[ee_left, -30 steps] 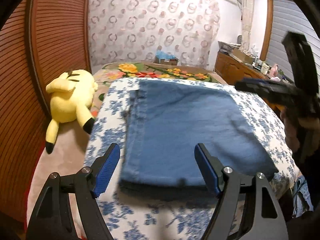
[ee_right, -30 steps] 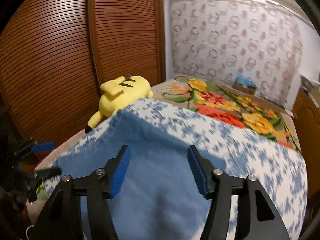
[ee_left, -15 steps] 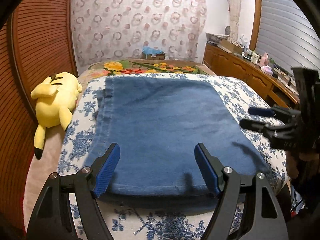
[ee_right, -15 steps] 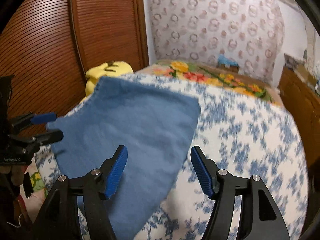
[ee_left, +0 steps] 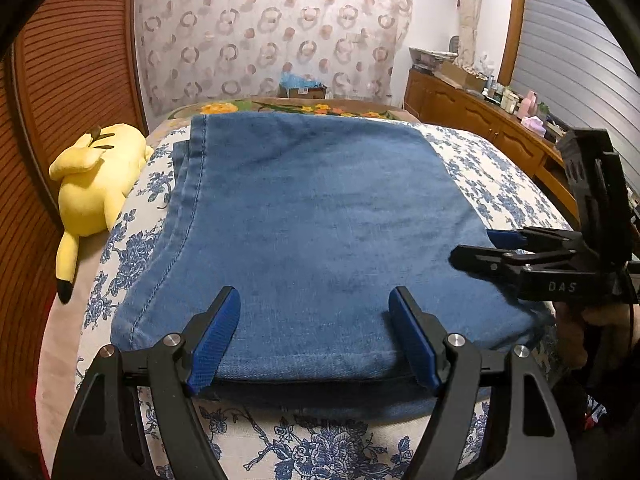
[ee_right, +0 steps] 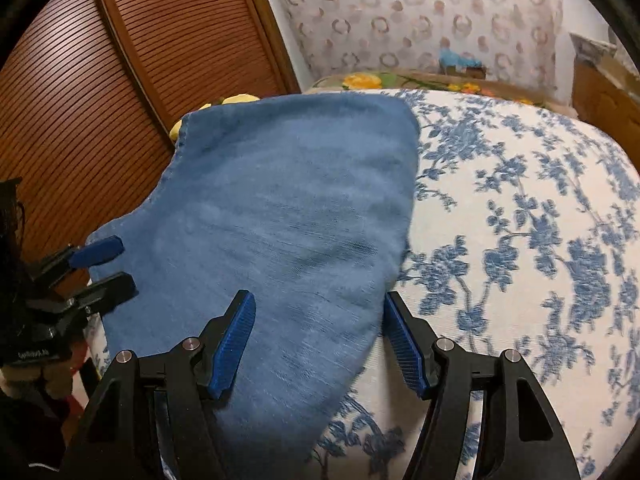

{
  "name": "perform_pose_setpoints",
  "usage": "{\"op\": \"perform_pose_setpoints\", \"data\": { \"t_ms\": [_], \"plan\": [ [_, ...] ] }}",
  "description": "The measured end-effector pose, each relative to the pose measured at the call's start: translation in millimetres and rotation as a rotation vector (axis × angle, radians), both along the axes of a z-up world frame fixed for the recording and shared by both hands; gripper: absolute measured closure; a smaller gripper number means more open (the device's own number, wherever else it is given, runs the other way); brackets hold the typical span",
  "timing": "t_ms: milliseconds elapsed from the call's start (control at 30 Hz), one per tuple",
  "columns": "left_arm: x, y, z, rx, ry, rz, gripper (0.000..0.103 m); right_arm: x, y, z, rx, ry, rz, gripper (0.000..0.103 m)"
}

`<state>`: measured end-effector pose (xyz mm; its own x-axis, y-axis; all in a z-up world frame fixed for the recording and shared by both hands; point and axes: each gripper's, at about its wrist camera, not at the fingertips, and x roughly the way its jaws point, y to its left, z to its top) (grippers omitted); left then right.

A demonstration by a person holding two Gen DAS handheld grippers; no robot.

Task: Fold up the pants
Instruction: 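Grasp the folded jeans end with the right gripper and lift it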

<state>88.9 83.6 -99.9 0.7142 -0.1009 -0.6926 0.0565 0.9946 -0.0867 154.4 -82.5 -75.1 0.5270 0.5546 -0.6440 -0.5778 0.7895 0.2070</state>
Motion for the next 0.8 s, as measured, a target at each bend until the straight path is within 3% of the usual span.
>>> {"op": "perform_pose_setpoints", "data": {
  "t_ms": [67,133,167,267,533,800],
  "plan": [
    [0.3,-0.1,-0.3,0.003,0.001,0.000,0.025,0.1,4.3,0.9,-0.009,-0.007,0.010,0.045],
    [0.1,0.5,-0.4,0.005,0.000,0.000,0.025,1.9,6.6,2.1,-0.024,-0.027,0.016,0.064],
    [-0.1,0.7,-0.2,0.006,-0.001,-0.001,0.025,2.6,6.3,3.7,-0.024,-0.037,0.022,0.080],
    [1.0,-0.6,2.3,0.012,-0.009,-0.001,0.025,3.7,3.9,8.4,0.003,-0.045,0.060,0.091],
    [21.0,-20.7,25.6,0.033,-0.054,-0.023,0.025,2.5,-30.1,56.1,0.062,-0.230,0.011,0.093],
    [46.1,-74.0,44.6,0.022,-0.088,-0.136,0.025,12.1,-120.2,63.2,0.013,-0.236,-0.152,0.093]
  ]
}}
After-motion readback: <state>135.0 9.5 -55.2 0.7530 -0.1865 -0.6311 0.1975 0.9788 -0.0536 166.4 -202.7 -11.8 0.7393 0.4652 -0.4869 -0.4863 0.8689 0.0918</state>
